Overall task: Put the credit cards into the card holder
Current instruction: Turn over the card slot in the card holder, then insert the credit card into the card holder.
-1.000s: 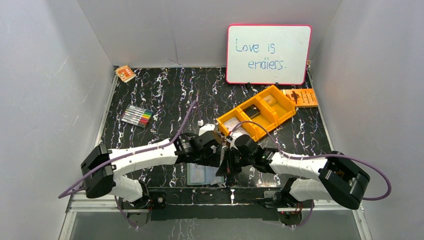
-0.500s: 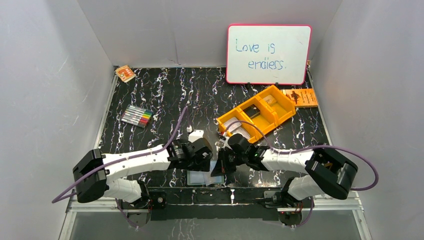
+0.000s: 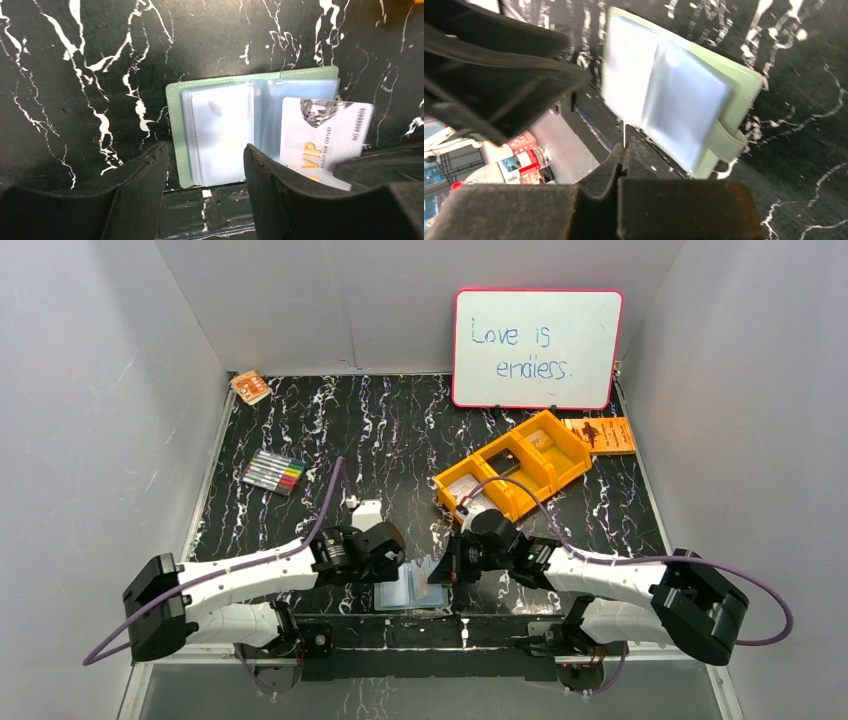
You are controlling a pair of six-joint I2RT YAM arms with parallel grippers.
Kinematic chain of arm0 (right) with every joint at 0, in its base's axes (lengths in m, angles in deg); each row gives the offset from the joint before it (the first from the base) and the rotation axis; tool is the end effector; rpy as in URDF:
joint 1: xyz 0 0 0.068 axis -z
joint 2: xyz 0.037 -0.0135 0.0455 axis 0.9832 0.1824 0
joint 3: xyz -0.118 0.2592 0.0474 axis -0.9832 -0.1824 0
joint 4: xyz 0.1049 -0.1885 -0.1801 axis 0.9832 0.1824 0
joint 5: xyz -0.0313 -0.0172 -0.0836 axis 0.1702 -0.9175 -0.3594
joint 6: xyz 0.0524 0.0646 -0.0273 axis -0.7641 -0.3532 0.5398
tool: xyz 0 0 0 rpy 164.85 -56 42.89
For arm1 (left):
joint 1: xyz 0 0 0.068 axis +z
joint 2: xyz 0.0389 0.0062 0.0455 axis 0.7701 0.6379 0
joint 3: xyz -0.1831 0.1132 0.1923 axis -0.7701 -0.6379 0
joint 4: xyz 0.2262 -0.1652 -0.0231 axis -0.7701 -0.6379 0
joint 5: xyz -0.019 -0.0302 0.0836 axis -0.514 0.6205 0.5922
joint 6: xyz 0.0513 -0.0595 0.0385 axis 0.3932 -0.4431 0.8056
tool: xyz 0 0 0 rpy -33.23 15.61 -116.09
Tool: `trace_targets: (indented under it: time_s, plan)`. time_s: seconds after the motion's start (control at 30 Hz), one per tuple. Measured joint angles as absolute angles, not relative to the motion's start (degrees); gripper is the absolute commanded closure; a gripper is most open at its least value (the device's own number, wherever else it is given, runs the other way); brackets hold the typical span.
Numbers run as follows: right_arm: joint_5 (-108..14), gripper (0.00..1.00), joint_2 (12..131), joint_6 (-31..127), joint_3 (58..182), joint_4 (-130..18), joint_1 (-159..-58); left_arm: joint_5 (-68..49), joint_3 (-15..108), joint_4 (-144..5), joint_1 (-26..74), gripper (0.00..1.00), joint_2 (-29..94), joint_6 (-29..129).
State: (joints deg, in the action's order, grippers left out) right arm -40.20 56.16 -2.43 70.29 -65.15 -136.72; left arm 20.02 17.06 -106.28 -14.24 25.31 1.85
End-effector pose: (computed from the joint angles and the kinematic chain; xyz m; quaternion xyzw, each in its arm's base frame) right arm 0.1322 0.2413 0.1661 -0.0618 0.8667 0.4652 0.1690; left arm 0.1345 -0.2179 0.1850 -0.0044 0.9524 -0.1354 0.2729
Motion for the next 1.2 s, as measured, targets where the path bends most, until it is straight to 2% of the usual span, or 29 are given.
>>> trace_targets:
  time_s: [0.2, 0.33, 0.57, 1.2]
  plan:
    - [-40.0, 1.0, 61.0, -4.2, 68.3, -66.6, -136.7, 18.3, 11.1, -104.6, -9.5, 0.61, 19.6, -0.4]
    - [-39.1, 1.0, 63.4, -5.1, 68.3, -69.1, -136.7, 15.3, 6.7, -104.2, -5.6, 0.64, 18.7, -0.9]
    - [-37.3, 1.0, 65.8, -5.5, 68.2, -73.1, -136.7, 11.3, 5.6, -101.1, -4.8, 0.72, 20.3, -1.0]
    - [-35.2, 1.0, 70.3, -7.1, 68.1, -78.7, -136.6, 8.5, 4.9, -97.4, -4.2, 0.77, 22.9, 0.2]
